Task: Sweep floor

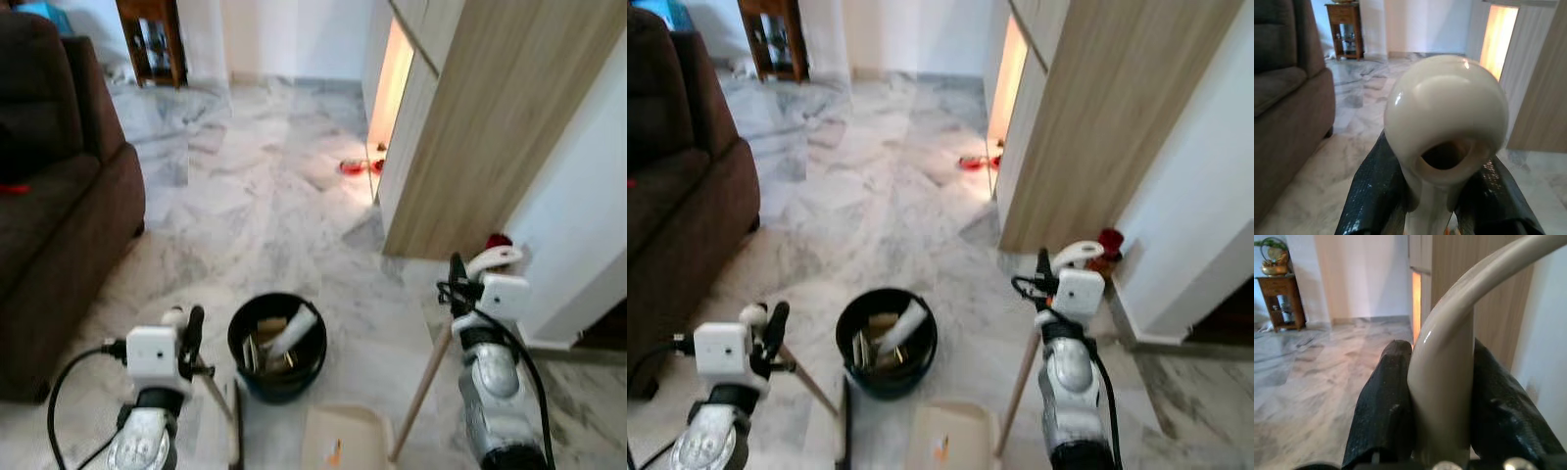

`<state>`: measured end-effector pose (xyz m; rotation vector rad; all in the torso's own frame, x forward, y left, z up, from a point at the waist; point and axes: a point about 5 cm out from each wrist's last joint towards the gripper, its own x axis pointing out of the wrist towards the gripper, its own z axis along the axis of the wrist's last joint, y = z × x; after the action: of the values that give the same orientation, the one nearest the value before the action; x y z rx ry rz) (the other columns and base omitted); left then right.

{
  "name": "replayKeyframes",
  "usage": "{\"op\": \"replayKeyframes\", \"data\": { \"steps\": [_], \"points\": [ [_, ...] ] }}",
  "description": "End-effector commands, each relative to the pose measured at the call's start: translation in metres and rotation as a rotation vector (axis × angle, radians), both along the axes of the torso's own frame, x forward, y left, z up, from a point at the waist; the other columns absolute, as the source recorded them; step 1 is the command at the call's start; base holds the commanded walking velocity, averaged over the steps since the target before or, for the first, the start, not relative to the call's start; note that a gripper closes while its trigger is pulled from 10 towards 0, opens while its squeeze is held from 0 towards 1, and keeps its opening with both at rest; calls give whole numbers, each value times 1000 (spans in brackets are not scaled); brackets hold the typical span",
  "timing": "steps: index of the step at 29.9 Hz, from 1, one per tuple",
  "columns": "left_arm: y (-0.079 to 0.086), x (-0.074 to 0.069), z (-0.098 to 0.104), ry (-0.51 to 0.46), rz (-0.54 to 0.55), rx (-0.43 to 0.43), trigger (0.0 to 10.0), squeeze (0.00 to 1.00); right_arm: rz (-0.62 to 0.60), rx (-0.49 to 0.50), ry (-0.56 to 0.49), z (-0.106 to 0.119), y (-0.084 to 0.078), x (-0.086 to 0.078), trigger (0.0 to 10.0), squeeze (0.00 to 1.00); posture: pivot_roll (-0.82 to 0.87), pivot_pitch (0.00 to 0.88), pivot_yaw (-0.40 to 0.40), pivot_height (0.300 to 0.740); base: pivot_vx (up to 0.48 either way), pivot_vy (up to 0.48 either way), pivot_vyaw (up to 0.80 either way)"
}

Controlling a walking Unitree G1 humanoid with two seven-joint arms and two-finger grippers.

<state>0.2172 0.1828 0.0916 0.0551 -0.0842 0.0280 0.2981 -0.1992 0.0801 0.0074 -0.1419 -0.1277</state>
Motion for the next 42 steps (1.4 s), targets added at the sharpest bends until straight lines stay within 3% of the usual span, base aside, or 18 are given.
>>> {"op": "replayKeyframes", "data": {
  "steps": [1,15,37,42],
  "points": [
    [-2,2,9,-45,-8,4,10000,0,-11,1,-24,4,-3,1,10000,0,70,0,-53,740,-277,0,0],
    [-7,13,5,-24,-38,3,10000,0,-5,9,29,-2,-3,2,10000,0,58,0,-54,740,-20,0,-60],
    [-10,17,4,-23,-58,-6,10000,0,-7,-6,49,-4,-3,2,10000,0,60,0,-54,740,0,0,-774],
    [-10,18,4,-20,-52,25,10000,0,-7,-8,50,-4,-3,3,10000,0,60,0,-54,740,0,-76,-769]
  ]
}}
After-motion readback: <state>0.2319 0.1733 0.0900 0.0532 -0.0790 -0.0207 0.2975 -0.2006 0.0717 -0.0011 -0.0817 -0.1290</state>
